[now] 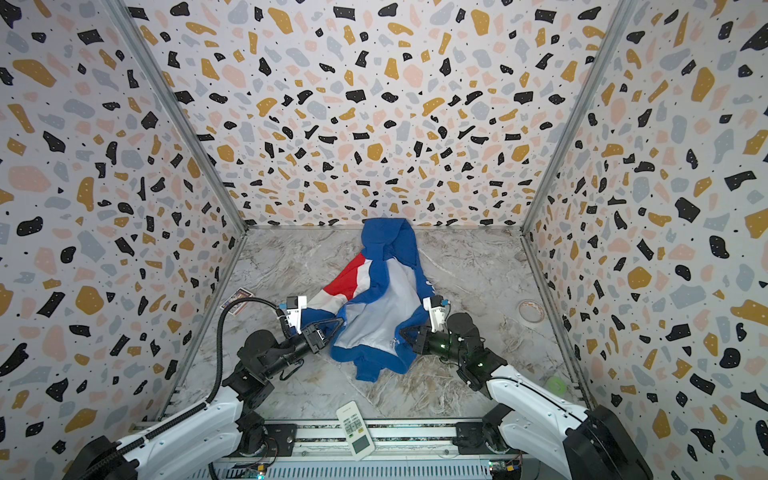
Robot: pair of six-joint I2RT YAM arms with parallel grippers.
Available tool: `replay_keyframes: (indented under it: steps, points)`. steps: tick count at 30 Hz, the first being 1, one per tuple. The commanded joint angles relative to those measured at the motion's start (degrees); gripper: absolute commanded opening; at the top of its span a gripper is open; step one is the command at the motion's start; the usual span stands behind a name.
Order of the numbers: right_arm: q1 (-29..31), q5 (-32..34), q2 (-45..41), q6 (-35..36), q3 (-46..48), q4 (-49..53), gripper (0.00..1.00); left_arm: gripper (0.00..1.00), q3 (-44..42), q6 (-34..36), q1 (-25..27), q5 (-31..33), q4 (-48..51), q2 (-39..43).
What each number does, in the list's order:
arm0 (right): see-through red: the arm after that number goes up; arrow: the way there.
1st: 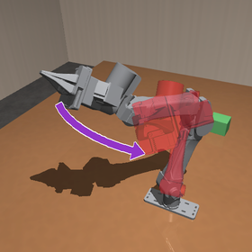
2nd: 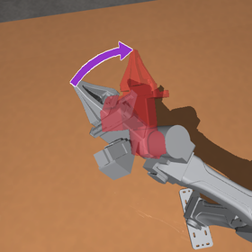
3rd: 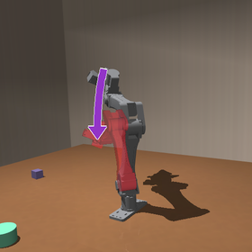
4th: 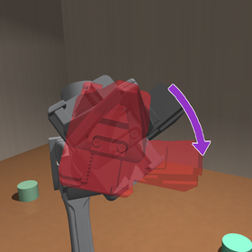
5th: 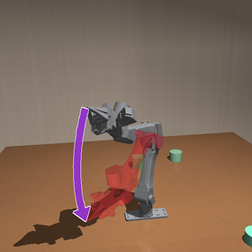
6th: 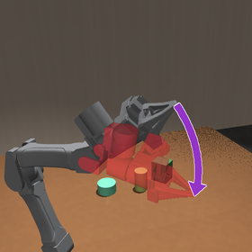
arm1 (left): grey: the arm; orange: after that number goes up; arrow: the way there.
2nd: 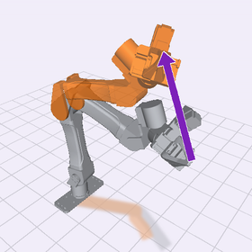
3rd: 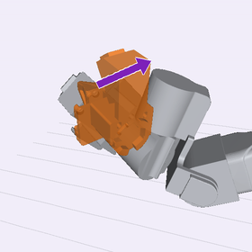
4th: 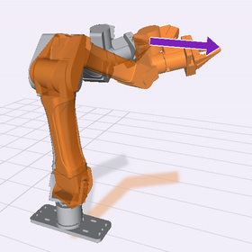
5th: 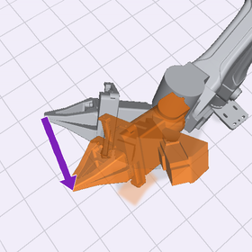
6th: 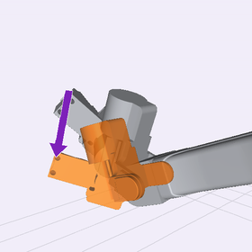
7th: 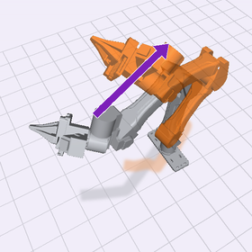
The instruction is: Zip up the jacket
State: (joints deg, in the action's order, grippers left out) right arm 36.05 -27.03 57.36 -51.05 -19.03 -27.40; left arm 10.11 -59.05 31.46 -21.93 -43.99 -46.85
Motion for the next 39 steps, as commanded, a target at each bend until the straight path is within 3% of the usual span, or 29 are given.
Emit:
replay_keyframes:
  steps: [1,8,15,23,29,39]
  points:
    - [2.2,-1.2,2.02,-2.89,-2.57,-15.18,0.0,0.0,0.35,-2.11,0.94,2.16,-8.75,0.36]
    - [8.74,3.1,7.96,-0.21,-0.88,-34.41,0.0,0.0,0.18,-2.24,2.71,3.39,-14.13,-2.92]
    - [10.08,5.36,18.0,-2.77,3.11,-60.9,0.0,0.0,-0.18,-0.58,5.11,6.04,-17.64,-5.72]
    - [10.86,4.71,30.06,-5.08,0.95,-77.06,0.0,0.0,0.52,1.3,7.03,7.76,-17.36,-7.24]
    - [11.57,2.6,35.33,-4.75,-2.29,-80.09,0.0,0.0,0.7,2.14,8.13,8.79,-16.96,-7.88]
    - [11.96,3.46,35.14,-2.32,-2.86,-80.09,0.0,0.0,0.17,2.36,8.44,10.77,-16.48,-6.96]
